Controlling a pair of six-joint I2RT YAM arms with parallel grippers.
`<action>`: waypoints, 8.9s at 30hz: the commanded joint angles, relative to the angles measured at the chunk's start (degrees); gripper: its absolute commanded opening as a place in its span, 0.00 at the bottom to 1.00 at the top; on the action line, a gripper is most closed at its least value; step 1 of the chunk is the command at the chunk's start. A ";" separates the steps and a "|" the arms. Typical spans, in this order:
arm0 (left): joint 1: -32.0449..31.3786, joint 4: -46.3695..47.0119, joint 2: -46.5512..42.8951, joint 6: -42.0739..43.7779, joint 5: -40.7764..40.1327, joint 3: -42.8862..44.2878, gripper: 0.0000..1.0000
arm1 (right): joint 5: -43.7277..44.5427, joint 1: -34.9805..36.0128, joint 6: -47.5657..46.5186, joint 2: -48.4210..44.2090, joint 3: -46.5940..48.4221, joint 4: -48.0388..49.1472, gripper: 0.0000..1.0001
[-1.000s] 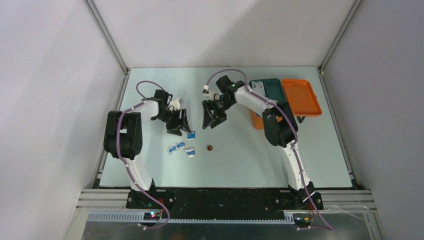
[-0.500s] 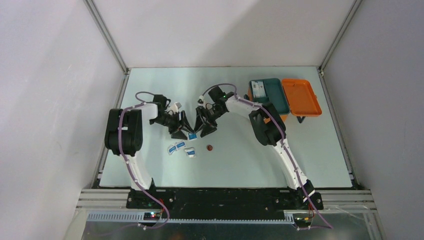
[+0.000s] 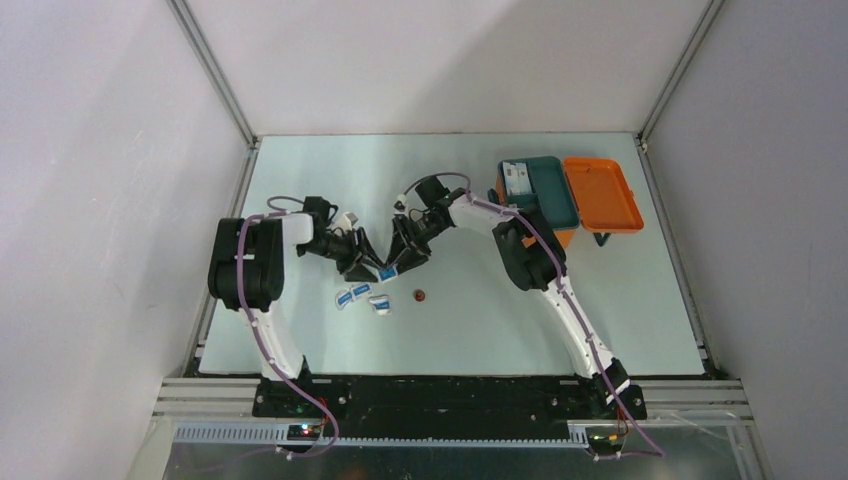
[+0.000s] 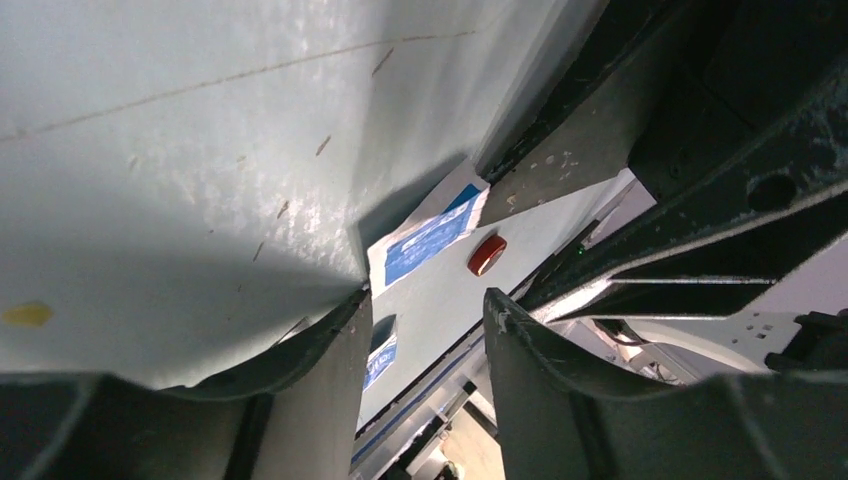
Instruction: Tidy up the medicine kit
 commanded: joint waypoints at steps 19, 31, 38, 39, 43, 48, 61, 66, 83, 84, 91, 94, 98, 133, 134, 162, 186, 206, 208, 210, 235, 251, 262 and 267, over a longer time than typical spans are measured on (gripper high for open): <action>2.48 -0.12 -4.80 6.37 -3.02 1.88 0.61 | 6.13 -3.28 -17.70 -5.41 10.50 -5.15 0.00; 1.51 -7.31 -7.39 21.75 -11.89 16.16 0.71 | 21.50 -16.16 -42.63 -32.61 4.42 -20.39 0.00; 0.10 -8.16 -6.67 20.82 -14.11 22.08 0.72 | 36.66 -28.05 -43.63 -38.90 0.57 -20.66 0.00; -0.12 -8.28 -6.85 21.34 -14.30 21.88 0.73 | 37.21 -29.78 -44.23 -39.01 -0.62 -20.04 0.00; -0.76 -9.08 -7.67 22.56 -14.79 20.82 0.74 | 40.64 -31.71 -47.04 -38.75 -4.02 -18.55 0.00; -0.90 -9.68 -8.06 23.04 -15.75 20.59 0.74 | 44.50 -32.65 -45.66 -33.83 -1.20 -18.23 0.00; -1.91 -9.68 -10.21 23.73 -17.14 18.39 0.75 | 48.06 -34.10 -44.87 -25.05 1.92 -18.01 0.03; -2.92 -10.06 -10.16 24.03 -17.91 18.89 0.76 | 50.78 -34.40 -43.68 -22.62 5.36 -16.68 0.29; -2.88 -16.18 -17.08 41.62 -22.31 12.45 0.77 | 32.29 -23.91 -51.58 -34.21 5.08 -21.86 0.58; -2.82 -16.90 -17.37 44.12 -22.30 11.61 0.77 | 30.58 -22.78 -52.02 -33.76 5.01 -22.66 0.58; 1.29 -21.34 -17.63 40.49 -19.17 9.52 0.72 | 20.00 -10.67 -54.95 -24.82 9.04 -26.17 0.55; 5.26 -21.33 -16.91 33.59 -12.25 9.45 0.70 | 15.40 -7.54 -56.16 -19.42 11.78 -28.10 0.55; 7.86 -21.22 -15.82 26.31 -6.74 7.33 0.67 | 11.22 -3.58 -59.17 -14.73 13.58 -30.31 0.55; -3.60 -6.17 -10.07 6.04 -15.94 -7.70 0.44 | 11.13 3.99 -43.33 -18.19 -4.42 -20.15 0.50; -3.86 -6.96 -9.49 5.89 -17.79 -6.96 0.42 | 11.32 3.61 -43.29 -18.28 -4.41 -20.13 0.50; -6.99 -15.89 -7.10 30.63 3.31 19.60 0.00 | 10.29 -12.11 -51.62 -27.38 4.42 -25.48 0.62; -7.75 -15.76 -6.12 49.20 17.22 39.69 0.00 | 0.06 -10.58 -49.37 -17.34 18.86 -22.95 0.64; -7.42 -12.99 4.46 27.43 -14.11 36.65 0.52 | 10.16 -10.08 -45.40 -17.07 10.04 -21.44 0.54; -7.53 -11.50 4.71 25.13 -15.32 34.38 0.52 | 10.27 -9.99 -43.70 -16.24 8.83 -20.56 0.53; -7.54 -10.97 5.12 23.46 -16.28 32.58 0.52 | 10.04 -9.91 -41.34 -14.59 8.99 -19.80 0.51; -6.40 -11.19 8.67 20.68 -5.62 21.61 0.01 | 18.04 -4.36 -19.12 -1.95 8.52 -8.07 0.44; -7.15 -11.77 12.50 21.39 -5.09 21.91 0.00 | 11.37 -3.29 -17.77 2.56 9.57 -5.77 0.38; -7.09 -12.19 10.64 22.53 -6.68 23.45 0.04 | 12.75 -4.69 -20.87 -2.07 9.18 -6.87 0.00; -6.93 -12.47 4.45 24.00 -7.04 25.28 0.39 | 9.22 -6.85 -28.95 -9.19 11.21 -9.69 0.00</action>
